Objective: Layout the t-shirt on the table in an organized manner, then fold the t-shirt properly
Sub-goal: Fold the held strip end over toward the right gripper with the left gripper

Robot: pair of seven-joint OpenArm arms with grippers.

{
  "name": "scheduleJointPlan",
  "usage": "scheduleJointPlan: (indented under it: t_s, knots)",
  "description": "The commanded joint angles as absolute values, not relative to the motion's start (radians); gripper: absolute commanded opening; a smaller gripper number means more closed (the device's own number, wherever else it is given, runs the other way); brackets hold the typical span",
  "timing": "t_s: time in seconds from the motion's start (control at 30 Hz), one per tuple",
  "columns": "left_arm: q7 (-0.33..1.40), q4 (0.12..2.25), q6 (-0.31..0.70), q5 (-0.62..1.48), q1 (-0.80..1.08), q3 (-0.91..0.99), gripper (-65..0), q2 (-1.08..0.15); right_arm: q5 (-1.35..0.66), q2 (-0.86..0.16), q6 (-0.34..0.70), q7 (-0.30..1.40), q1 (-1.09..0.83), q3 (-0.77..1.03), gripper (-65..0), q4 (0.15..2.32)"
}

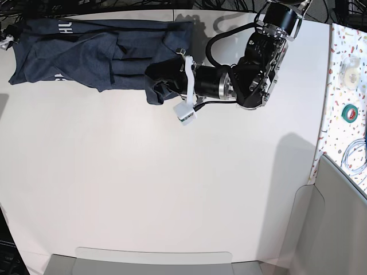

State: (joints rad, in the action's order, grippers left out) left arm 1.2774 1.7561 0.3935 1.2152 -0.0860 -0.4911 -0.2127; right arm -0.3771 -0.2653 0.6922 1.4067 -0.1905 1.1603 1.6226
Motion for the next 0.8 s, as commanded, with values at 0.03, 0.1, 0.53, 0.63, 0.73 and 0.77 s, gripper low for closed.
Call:
scheduleJointPlan:
  t_s: [0.03,0.1,0.53,0.63,0.73,0.77]
  knots:
    - [1.26,1.748,0.398,1.23,-0.104,-0.489,-64.9,-0.202,-0.383,-0.289,0.698,1.396,-0.188,1.167,-29.2,1.621]
    - [1.26,1.732,0.4,1.23,-0.11,-0.49,-64.9,-0.179,-0.38,-0.289,0.698,1.396,-0.18,1.167,-29.2,1.616]
    - [1.221,1.684,0.403,1.23,-0.177,-0.611,-64.9,-0.137,-0.38,-0.288,0.698,1.396,-0.176,1.167,-29.2,1.618]
    - [1.191,1.682,0.401,1.23,-0.203,-0.661,-64.9,-0.137,-0.38,-0.288,0.698,1.396,-0.176,1.167,-29.2,1.618]
    - [1.161,1.661,0.4,1.23,-0.226,-0.717,-64.9,-0.137,-0.38,-0.288,0.698,1.396,-0.176,1.167,-29.2,1.618]
    - [1.147,1.652,0.4,1.23,-0.234,-0.731,-64.9,-0.137,-0.38,-0.288,0.698,1.396,-0.176,1.167,-29.2,1.618]
